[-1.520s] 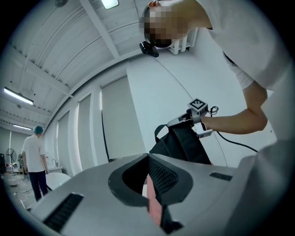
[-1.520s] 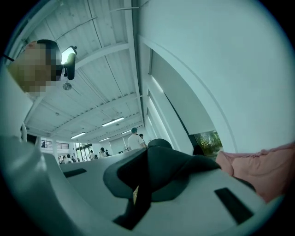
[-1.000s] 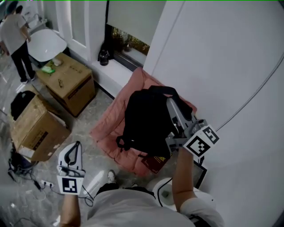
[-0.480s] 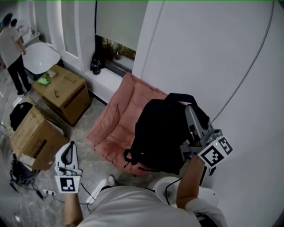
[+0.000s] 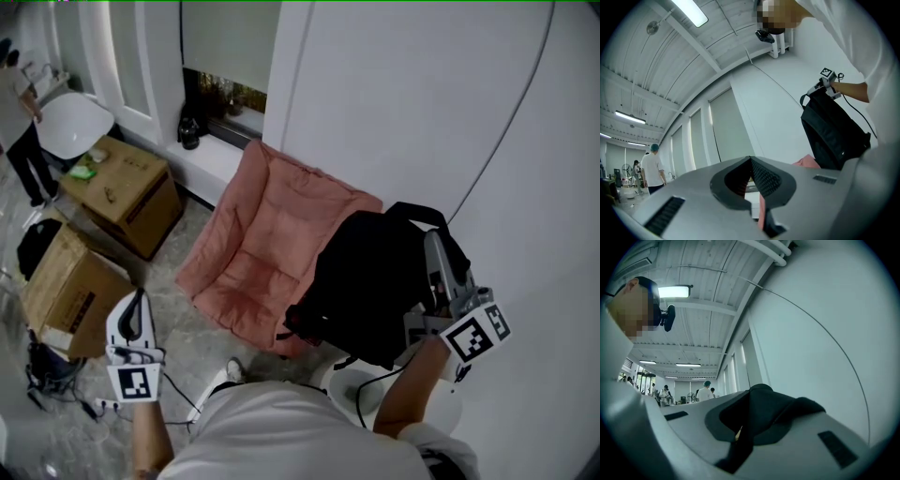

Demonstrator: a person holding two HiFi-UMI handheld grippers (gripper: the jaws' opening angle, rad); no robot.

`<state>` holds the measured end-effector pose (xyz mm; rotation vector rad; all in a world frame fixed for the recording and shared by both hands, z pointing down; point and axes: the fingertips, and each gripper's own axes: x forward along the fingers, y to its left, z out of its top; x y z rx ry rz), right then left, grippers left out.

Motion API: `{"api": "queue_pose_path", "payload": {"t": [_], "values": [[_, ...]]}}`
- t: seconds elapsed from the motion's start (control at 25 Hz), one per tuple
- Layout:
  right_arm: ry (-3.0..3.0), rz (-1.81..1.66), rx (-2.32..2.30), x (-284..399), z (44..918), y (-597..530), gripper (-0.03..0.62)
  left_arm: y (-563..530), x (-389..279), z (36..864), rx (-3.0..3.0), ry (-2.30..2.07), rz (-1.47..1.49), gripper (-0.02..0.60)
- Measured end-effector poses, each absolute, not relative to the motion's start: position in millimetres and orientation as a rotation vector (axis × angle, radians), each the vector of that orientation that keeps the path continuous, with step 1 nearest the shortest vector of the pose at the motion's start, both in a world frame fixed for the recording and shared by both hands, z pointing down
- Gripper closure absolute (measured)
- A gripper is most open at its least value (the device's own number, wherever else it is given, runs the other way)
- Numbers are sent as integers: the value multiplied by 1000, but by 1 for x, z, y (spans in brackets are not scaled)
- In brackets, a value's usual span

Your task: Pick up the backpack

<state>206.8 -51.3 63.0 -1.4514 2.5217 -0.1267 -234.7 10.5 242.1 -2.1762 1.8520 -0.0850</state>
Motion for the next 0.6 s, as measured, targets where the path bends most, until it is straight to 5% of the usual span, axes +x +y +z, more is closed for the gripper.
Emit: {"api": "queue_pose_path", "payload": {"t": [0.6], "values": [[2432, -223, -1565, 268, 91, -32, 563, 21, -195, 235, -2189, 1811, -107, 566]]}}
